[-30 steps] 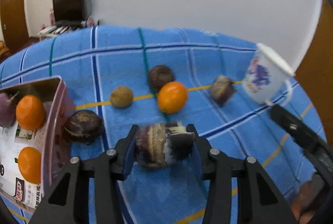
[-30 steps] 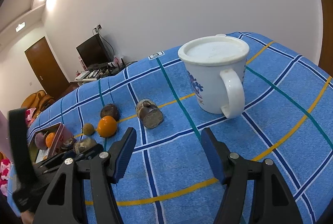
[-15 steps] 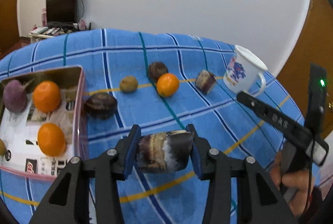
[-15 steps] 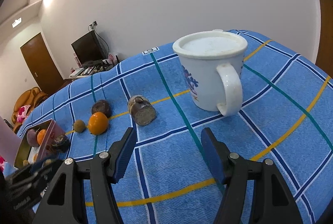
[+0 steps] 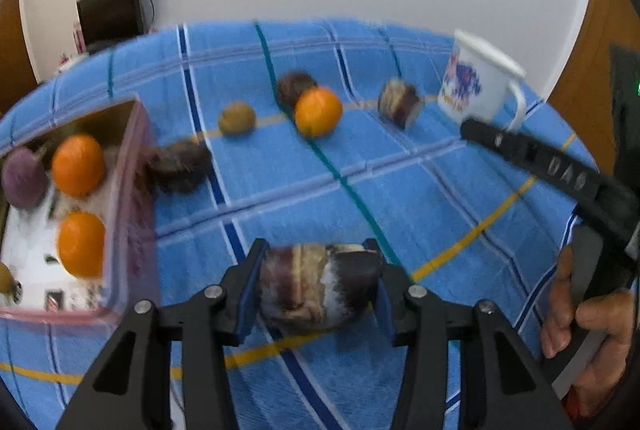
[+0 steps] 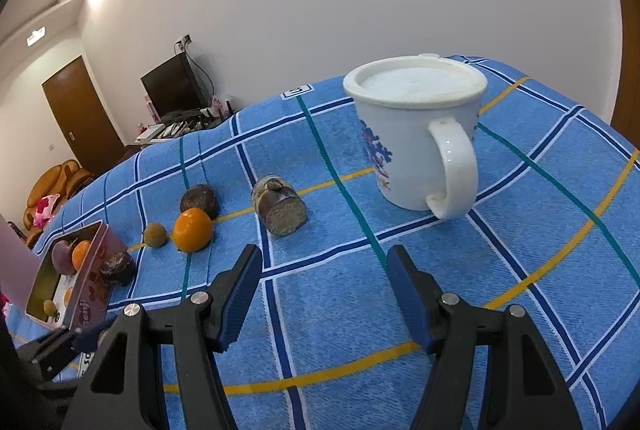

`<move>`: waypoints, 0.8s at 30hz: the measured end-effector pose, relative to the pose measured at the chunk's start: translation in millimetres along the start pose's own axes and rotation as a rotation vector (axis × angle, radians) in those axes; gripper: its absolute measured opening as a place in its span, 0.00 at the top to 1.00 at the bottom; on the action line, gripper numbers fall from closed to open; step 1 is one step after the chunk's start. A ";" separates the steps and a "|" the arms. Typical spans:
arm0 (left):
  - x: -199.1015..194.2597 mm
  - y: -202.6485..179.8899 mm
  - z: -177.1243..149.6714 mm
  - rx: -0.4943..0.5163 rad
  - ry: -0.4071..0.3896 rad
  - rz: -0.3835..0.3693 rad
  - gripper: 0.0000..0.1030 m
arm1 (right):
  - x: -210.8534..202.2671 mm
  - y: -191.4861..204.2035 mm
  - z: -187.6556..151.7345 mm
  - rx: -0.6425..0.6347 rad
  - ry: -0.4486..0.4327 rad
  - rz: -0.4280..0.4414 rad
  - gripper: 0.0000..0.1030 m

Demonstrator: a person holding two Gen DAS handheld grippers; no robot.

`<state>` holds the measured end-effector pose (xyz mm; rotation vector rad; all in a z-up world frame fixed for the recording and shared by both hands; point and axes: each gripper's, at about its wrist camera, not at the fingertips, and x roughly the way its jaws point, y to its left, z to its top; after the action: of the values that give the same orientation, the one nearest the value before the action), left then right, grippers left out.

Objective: Organize fruits
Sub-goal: 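Grasp a second purple-striped root piece with the right tool while the left tool carries its piece toward the tin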

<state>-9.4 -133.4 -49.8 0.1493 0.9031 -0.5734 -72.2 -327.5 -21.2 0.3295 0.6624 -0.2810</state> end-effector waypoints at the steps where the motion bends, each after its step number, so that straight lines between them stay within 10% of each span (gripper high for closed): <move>1: 1.1 -2.1 0.0 0.013 0.001 0.021 0.54 | 1.9 0.3 0.4 0.000 0.006 0.009 0.36; 21: -33.4 10.6 8.1 -0.019 -0.154 0.039 0.57 | 92.6 40.8 39.6 -0.165 0.165 -0.025 0.36; 24: -33.2 12.4 7.5 -0.019 -0.154 0.051 0.57 | 101.2 41.0 39.4 -0.166 0.186 -0.031 0.53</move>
<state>-13.6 -112.1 -20.7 0.1086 0.7529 -0.5215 40.4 -320.3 -48.2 0.1877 0.8691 -0.2243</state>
